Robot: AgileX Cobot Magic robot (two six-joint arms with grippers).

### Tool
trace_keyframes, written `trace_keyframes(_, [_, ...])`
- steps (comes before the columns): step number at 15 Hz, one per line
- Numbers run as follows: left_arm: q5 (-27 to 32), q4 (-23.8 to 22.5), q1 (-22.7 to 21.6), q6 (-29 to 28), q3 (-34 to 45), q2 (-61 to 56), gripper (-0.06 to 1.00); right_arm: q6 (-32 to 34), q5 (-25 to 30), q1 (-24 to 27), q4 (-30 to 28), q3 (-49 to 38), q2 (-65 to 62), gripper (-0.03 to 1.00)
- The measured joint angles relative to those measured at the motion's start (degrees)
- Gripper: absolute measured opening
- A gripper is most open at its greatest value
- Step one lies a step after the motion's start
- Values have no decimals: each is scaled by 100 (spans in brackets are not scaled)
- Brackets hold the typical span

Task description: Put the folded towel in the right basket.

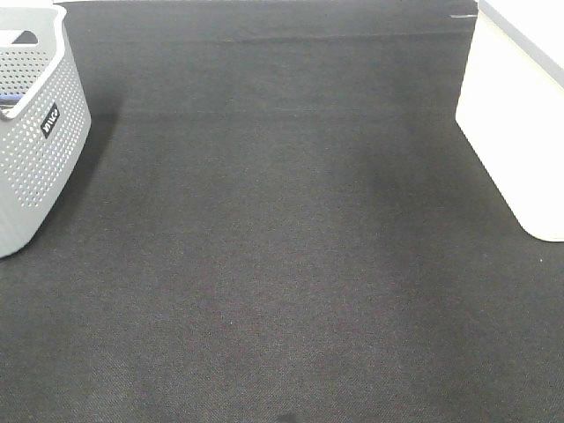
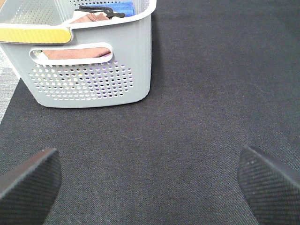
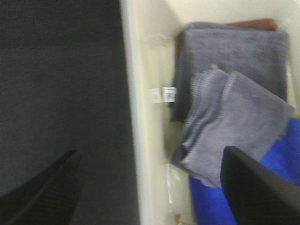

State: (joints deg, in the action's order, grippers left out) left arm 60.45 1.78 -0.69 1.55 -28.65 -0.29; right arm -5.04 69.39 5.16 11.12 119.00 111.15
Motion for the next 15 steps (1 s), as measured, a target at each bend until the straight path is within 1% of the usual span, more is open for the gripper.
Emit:
trace_keyframes(2, [0, 0, 0, 0, 0, 0, 97, 0, 29, -372, -52, -29, -235, 76])
trace_keyframes(3, [0, 0, 0, 0, 0, 0, 97, 0, 40, -481, -103, -138, -413, 76])
trace_keyframes(4, [0, 0, 0, 0, 0, 0, 97, 0, 46, -567, -109, -430, -705, 76])
trace_keyframes(6, [0, 0, 0, 0, 0, 0, 97, 0, 40, -584, -109, -1180, -1249, 76])
trace_keyframes(9, [0, 0, 0, 0, 0, 0, 97, 0, 34, -584, -109, -2744, -2240, 76])
trace_keyframes(15, [0, 0, 0, 0, 0, 0, 97, 0, 23, -584, -109, -6371, -4446, 76])
